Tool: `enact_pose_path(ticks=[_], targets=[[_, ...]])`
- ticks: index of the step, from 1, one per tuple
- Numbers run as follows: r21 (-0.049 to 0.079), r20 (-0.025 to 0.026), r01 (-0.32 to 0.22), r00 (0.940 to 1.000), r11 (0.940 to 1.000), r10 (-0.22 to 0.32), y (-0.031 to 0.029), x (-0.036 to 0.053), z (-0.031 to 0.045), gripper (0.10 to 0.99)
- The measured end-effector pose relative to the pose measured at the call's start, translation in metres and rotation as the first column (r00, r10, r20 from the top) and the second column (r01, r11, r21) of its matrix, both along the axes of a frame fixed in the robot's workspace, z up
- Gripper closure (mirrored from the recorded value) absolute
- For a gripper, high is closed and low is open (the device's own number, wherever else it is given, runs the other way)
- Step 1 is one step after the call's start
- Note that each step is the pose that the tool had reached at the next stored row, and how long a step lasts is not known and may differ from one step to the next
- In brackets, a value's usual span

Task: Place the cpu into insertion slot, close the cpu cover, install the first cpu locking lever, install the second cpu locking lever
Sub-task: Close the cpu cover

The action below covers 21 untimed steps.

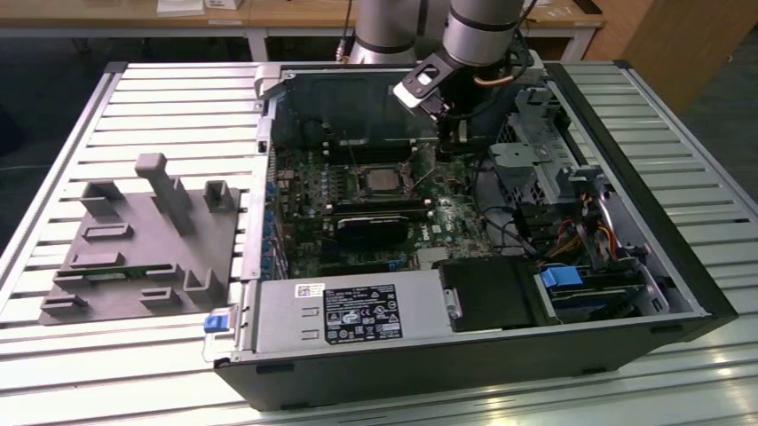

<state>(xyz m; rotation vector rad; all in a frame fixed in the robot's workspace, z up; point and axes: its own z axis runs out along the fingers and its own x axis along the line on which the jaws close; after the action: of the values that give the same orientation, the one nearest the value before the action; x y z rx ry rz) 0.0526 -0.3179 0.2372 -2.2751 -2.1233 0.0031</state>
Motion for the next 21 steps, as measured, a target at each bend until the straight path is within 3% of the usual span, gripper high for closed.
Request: enact_pose_path(ticks=[4,13,21], targets=[[0.0,0.0042,0.0,1.0,1.0,0.0,-0.0001,-0.0107,0.0001,0.98],[0.0,0.0246,0.0,0.9997,1.0,0.0,-0.0001,-0.0337,0.0001,0.98],[0.0,0.0341,0.0,0.9994,1.0,0.0,-0.0001,-0.0457,0.0001,0.98]])
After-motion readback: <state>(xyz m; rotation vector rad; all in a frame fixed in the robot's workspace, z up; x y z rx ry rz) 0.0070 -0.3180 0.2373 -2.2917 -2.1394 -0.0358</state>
